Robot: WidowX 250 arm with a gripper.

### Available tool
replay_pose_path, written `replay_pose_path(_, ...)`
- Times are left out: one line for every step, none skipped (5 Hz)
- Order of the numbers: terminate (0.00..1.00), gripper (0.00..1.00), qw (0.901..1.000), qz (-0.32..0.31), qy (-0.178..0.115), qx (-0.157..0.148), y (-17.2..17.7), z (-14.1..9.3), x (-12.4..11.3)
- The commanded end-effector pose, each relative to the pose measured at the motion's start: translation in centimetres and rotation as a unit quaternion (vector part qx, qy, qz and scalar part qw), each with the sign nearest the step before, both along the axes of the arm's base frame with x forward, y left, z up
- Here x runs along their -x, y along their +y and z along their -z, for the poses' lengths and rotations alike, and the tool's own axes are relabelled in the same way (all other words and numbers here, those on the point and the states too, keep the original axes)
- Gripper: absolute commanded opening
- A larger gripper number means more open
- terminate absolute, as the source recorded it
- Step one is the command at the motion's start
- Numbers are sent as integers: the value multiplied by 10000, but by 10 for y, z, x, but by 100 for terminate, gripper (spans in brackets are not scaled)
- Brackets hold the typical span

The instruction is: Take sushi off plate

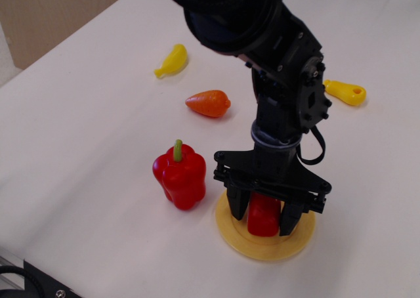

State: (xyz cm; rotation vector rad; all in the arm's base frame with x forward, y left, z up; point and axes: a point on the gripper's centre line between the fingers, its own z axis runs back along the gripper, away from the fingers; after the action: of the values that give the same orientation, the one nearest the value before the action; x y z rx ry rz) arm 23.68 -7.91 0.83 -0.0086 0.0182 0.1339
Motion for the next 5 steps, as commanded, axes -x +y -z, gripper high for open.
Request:
replay_pose_path(0,0,9995,13,-263,195,4,-23,-5)
replay_pose_path(0,0,9985,-187,-472,186,12,-41,-16)
replay_pose_path(0,0,9957,-350,-795,315,21,-61,-33)
replay_pose_path(0,0,9939,-682,-822,287,39,-62,-56)
replay_pose_path(0,0,9911,-983,-867,225,60,-58,-61)
